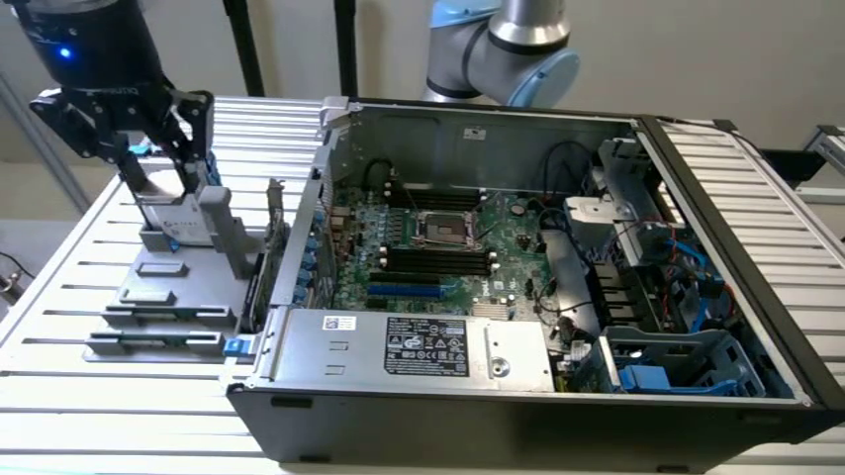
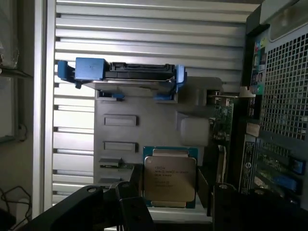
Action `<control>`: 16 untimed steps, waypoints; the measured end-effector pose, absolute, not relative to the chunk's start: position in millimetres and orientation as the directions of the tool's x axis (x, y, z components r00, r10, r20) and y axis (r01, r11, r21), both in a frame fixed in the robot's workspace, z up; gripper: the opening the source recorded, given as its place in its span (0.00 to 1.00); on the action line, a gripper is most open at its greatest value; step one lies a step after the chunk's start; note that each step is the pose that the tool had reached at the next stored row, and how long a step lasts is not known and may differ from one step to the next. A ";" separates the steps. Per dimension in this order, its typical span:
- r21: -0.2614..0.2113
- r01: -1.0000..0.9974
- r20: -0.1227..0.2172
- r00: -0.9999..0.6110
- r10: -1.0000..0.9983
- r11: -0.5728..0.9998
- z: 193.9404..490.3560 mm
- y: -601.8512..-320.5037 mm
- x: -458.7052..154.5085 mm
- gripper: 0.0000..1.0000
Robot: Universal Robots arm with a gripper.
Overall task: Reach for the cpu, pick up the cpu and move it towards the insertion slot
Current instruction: 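Pick up the cpu and move it towards the insertion slot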
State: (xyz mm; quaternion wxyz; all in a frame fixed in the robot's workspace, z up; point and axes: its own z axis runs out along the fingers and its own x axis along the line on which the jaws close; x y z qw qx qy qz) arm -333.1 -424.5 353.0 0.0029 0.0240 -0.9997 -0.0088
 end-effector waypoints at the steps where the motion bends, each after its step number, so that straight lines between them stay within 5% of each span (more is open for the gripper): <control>1: 0.020 -0.048 0.005 -0.999 -0.048 0.999 355.0 -424.8 -328.7 0.54; 16: 0.063 -0.048 0.003 -0.999 -0.048 0.997 369.7 -427.9 -260.4 0.54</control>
